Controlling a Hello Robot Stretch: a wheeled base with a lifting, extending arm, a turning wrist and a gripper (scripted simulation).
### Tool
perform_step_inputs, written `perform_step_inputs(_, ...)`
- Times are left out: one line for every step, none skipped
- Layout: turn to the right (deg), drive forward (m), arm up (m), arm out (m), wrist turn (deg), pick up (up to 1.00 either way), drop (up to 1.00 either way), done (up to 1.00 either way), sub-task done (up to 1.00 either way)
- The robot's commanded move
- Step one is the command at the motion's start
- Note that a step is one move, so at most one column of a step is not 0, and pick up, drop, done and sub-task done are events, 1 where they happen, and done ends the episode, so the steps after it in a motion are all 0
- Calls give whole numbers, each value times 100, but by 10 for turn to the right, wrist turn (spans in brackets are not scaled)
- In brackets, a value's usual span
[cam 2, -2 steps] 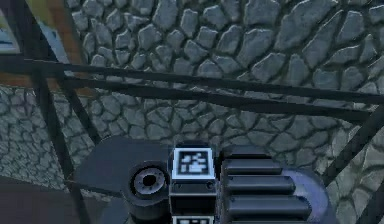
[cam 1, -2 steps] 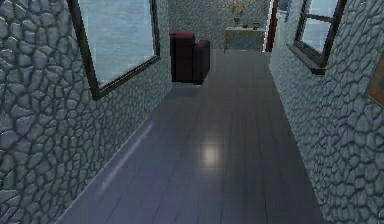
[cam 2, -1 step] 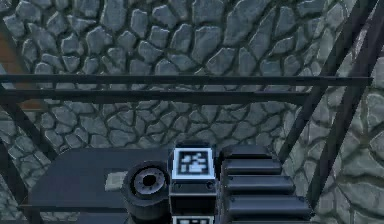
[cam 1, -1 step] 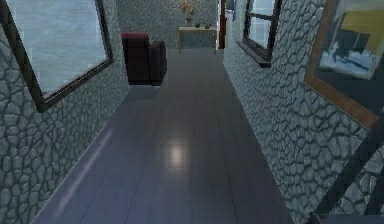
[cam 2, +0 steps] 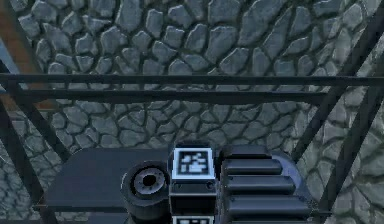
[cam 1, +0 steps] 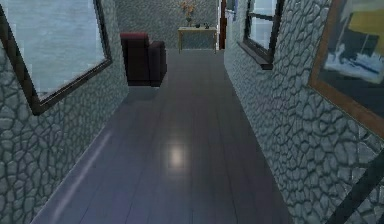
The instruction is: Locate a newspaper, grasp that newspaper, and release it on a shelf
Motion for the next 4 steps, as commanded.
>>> perform_step_inputs(-60,0,0,0,0,0,0,0,0)
perform_step_inputs(150,0,0,0,0,0,0,0,0)
perform_step_inputs(0,35,0,0,0,0,0,0,0)
perform_step_inputs(180,0,0,0,0,0,0,0,0)
